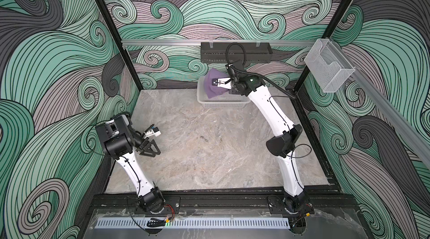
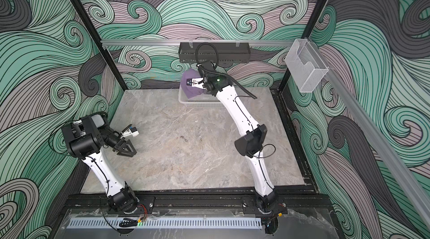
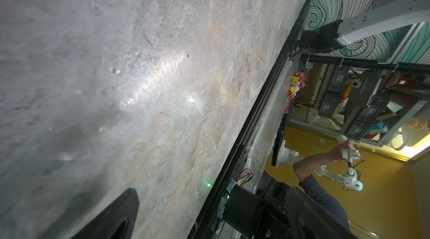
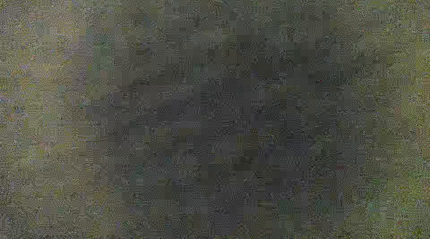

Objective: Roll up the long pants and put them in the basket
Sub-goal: Place the long pant in the bin.

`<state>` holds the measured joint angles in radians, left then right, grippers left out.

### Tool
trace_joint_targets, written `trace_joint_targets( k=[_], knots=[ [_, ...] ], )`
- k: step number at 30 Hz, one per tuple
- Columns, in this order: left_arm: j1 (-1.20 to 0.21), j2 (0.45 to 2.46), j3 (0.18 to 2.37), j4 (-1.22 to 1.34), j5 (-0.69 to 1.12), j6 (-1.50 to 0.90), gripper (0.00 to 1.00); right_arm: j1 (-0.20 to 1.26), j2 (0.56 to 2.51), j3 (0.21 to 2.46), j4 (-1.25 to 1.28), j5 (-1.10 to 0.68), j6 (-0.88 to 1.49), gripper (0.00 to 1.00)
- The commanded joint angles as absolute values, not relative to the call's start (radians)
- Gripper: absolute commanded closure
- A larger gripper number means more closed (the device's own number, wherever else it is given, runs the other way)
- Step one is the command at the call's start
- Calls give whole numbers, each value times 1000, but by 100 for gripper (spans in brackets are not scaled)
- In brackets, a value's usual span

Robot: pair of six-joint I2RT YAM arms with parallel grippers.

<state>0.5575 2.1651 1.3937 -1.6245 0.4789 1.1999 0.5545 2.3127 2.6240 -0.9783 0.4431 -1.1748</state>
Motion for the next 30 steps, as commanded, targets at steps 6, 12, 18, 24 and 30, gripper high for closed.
trace_joint_targets(
  k=[6, 12, 18, 24, 30],
  knots=[
    [563, 2180, 1345, -1674, 534, 1185, 1, 483, 2551, 2755, -719, 427, -1073, 100],
    [561, 2200, 1382, -1682, 543, 1169, 1, 479, 2557, 2675, -733, 298, -1038, 100],
    [557, 2210, 1394, -1689, 558, 1172, 1, 479, 2548, 2639, -869, 152, -1034, 44],
    [557, 2196, 1374, -1688, 557, 1178, 1, 473, 2565, 2644, -959, 95, -1034, 2],
    [558, 2196, 1356, -1674, 545, 1171, 1, 469, 2546, 2637, -987, 3, -968, 1]
  ],
)
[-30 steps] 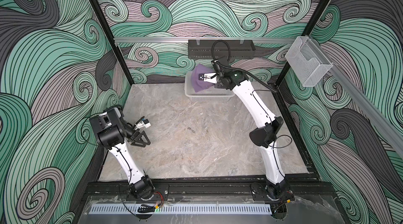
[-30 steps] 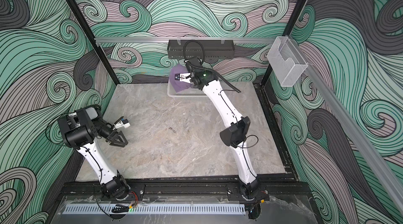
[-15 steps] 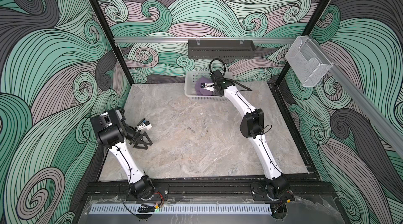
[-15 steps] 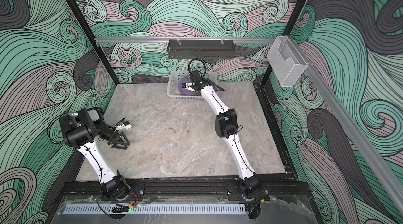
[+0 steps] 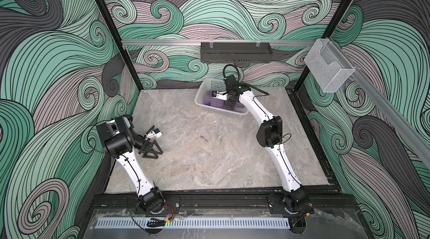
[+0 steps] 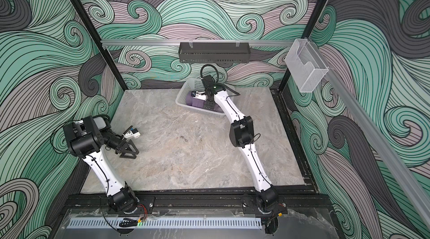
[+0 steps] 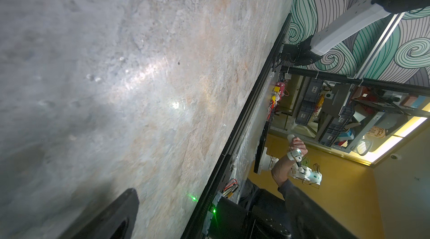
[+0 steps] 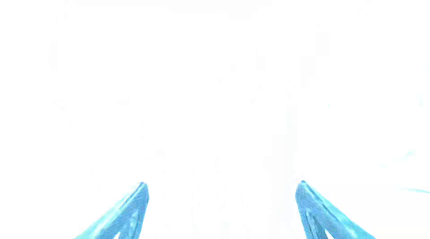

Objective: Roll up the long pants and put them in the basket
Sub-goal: Place the long pant in the bin, then reset both arms

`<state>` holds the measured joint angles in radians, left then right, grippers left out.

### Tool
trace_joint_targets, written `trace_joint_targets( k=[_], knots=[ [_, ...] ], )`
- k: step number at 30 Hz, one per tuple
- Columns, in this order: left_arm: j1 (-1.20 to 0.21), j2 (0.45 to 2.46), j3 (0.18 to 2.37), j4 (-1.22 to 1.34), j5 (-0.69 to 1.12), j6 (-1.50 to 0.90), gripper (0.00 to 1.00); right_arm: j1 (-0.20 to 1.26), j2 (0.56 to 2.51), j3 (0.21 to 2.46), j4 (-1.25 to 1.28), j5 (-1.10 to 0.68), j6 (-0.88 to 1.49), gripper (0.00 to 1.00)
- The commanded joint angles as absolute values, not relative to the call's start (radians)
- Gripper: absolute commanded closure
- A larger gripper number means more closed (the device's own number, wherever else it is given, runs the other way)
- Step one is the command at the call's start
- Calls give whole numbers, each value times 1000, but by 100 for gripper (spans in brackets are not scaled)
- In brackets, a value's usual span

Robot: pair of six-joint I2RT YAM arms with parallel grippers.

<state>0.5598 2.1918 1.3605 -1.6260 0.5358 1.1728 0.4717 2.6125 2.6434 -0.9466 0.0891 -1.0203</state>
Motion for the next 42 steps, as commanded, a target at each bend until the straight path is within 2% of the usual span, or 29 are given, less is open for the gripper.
trace_joint_targets(
  k=[1, 7, 9, 12, 15, 17, 18, 19, 22, 24, 29, 32, 34, 36, 38, 39, 40, 41, 42],
  knots=[
    [558, 2198, 1356, -1674, 544, 1169, 2, 468, 2533, 2633, -986, -19, -956, 1],
    [557, 2136, 1389, -1693, 611, 1189, 2, 465, 2422, 2623, -986, -131, -850, 2],
    [556, 2085, 1425, -1692, 695, 1193, 1, 462, 2363, 2610, -988, -165, -764, 1],
    [557, 2010, 1508, -1602, 899, 1072, 1, 459, 2231, 2514, -985, -214, -599, 1],
    [555, 1939, 1523, -1411, 1144, 887, 1, 456, 2045, 2286, -952, -256, -431, 1],
    [545, 1850, 1402, -1023, 1237, 542, 1, 456, 1890, 2043, -853, -237, -321, 1],
    [531, 1795, 1301, -741, 1196, 319, 1, 456, 1819, 1917, -796, -222, -285, 1],
    [506, 1723, 1175, -452, 1081, 130, 1, 456, 1727, 1758, -710, -207, -245, 1],
    [405, 1539, 840, 74, 628, -28, 1, 451, 1452, 1333, -422, -161, -177, 1],
    [358, 1482, 707, 261, 486, -94, 1, 450, 1297, 1128, -280, -90, -164, 1],
    [246, 1500, 549, 533, 206, -158, 1, 445, 1015, 767, -48, 191, -134, 1],
    [224, 1493, 566, 482, 167, -149, 2, 436, 920, 604, 89, 217, -148, 1],
    [221, 1466, 506, 567, 172, -143, 1, 431, 888, 512, 211, 233, -182, 1],
    [188, 1440, 372, 774, 138, -110, 1, 424, 888, 442, 343, 304, -236, 1],
    [77, 1559, 229, 1187, 11, -4, 1, 387, 911, 408, 421, 345, -277, 1],
    [39, 1614, 252, 1235, -32, 31, 1, 358, 929, 398, 441, 325, -283, 1],
    [16, 1589, 319, 1059, -142, 14, 1, 314, 956, 387, 451, 267, -282, 1],
    [17, 1523, 449, 709, -249, -77, 1, 262, 988, 371, 475, 184, -257, 1],
    [36, 1514, 476, 638, -230, -93, 2, 216, 1019, 353, 507, 93, -228, 1]
  ],
)
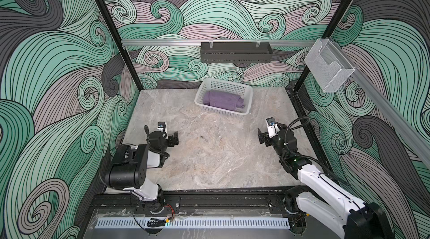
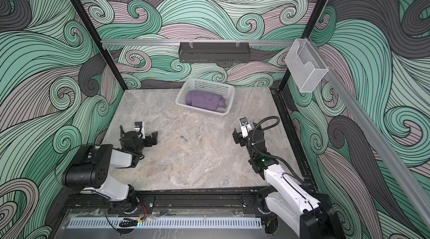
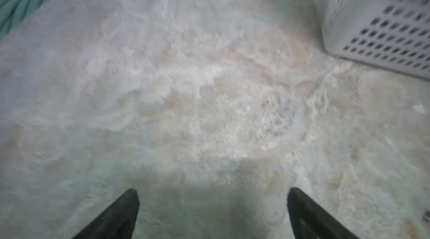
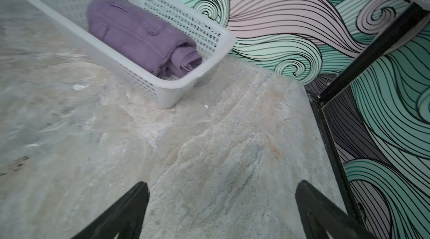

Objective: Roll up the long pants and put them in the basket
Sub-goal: Reset both arms

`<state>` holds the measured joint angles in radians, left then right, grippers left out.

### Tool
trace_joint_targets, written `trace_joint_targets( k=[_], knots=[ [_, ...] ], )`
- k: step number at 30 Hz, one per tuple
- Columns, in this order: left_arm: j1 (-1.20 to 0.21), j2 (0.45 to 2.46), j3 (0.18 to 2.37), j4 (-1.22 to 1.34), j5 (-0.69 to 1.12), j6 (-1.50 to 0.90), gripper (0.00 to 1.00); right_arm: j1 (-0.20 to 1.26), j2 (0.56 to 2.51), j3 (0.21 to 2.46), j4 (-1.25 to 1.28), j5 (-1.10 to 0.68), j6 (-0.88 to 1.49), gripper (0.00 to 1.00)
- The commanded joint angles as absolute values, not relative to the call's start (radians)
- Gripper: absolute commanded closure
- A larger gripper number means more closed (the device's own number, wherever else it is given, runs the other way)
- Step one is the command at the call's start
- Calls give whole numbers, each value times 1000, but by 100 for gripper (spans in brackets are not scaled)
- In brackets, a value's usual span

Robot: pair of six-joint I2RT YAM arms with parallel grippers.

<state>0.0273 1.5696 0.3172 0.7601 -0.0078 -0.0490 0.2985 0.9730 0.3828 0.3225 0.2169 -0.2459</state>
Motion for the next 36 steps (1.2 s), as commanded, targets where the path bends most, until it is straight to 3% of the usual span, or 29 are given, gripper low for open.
trace_joint_targets(
  k=[1, 2, 3, 5, 6, 10, 16, 17, 19, 24, 36],
  knots=[
    [44, 1562, 380, 915, -182, -36, 1, 161, 1068, 329, 567, -15, -187, 1],
    [43, 1594, 325, 1065, -159, -21, 1, 123, 1131, 309, 637, -90, -163, 1],
    [43, 1571, 319, 1038, -150, -25, 2, 110, 1182, 282, 709, -107, -150, 1],
    [46, 1487, 411, 731, -172, -78, 1, 104, 1300, 225, 945, -132, -170, 1],
    [46, 1500, 442, 697, -169, -76, 1, 103, 1338, 217, 999, -143, -198, 1],
    [40, 1525, 470, 674, -163, -58, 1, 10, 1446, 320, 935, -277, -128, 1],
    [40, 1528, 472, 672, -156, -55, 2, 32, 1519, 304, 1004, -172, -127, 1],
    [40, 1526, 472, 669, -155, -54, 1, 33, 1579, 292, 1136, -113, -101, 1],
    [40, 1526, 472, 670, -154, -55, 1, 65, 1524, 323, 974, 44, -84, 1],
    [41, 1526, 472, 667, -155, -55, 1, 68, 1542, 372, 920, 110, -62, 1],
    [40, 1526, 472, 667, -154, -55, 1, 38, 1557, 391, 909, 49, -44, 1]
  ],
)
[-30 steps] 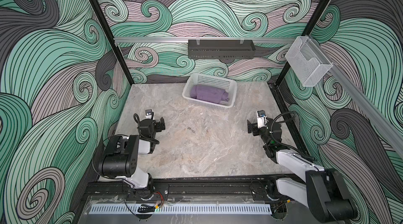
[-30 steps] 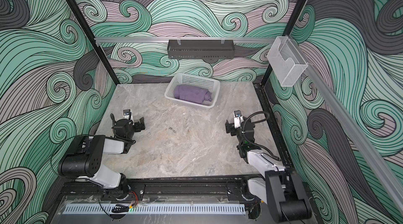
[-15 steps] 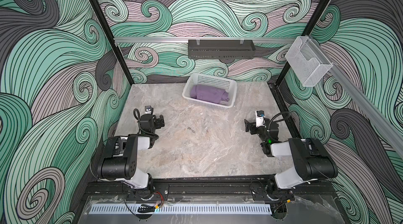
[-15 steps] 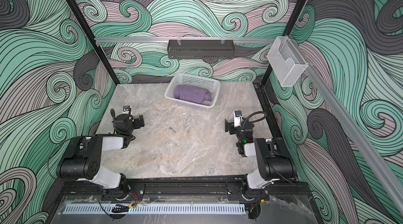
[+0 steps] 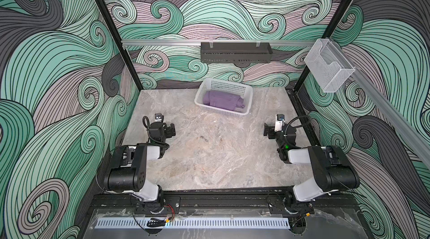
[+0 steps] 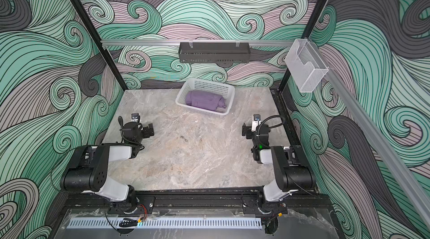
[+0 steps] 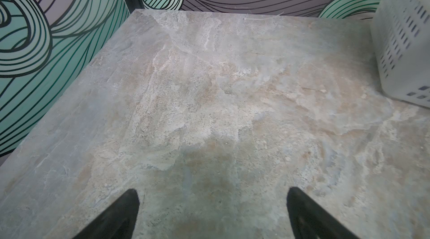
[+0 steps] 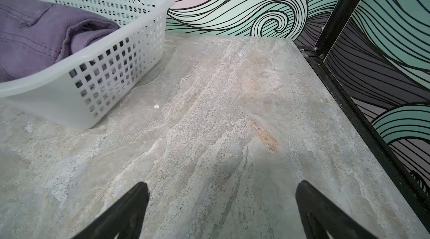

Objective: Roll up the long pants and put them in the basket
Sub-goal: Reset both arms

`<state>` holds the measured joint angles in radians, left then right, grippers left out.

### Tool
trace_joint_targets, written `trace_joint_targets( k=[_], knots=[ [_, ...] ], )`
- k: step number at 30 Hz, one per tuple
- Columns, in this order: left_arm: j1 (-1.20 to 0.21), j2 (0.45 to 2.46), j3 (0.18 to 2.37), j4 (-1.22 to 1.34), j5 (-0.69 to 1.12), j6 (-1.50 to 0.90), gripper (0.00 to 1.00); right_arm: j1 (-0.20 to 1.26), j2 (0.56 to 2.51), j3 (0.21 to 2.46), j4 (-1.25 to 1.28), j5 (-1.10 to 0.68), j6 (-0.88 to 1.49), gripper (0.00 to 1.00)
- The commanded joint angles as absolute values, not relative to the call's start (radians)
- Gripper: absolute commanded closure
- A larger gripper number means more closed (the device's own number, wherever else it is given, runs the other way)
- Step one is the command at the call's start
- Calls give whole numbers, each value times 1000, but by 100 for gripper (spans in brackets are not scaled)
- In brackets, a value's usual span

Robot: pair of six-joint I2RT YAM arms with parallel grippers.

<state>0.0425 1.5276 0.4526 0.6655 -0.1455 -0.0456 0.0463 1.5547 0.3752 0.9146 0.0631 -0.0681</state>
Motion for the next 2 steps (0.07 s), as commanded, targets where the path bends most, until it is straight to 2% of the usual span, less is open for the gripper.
trace_joint_targets(
  k=[1, 2],
  knots=[
    [40, 1526, 472, 667, -154, -55, 1, 39, 1556, 390, 910, 50, -45, 1],
    [40, 1526, 472, 667, -154, -55, 1, 39, 1555, 390, 911, 49, -46, 1]
  ],
)
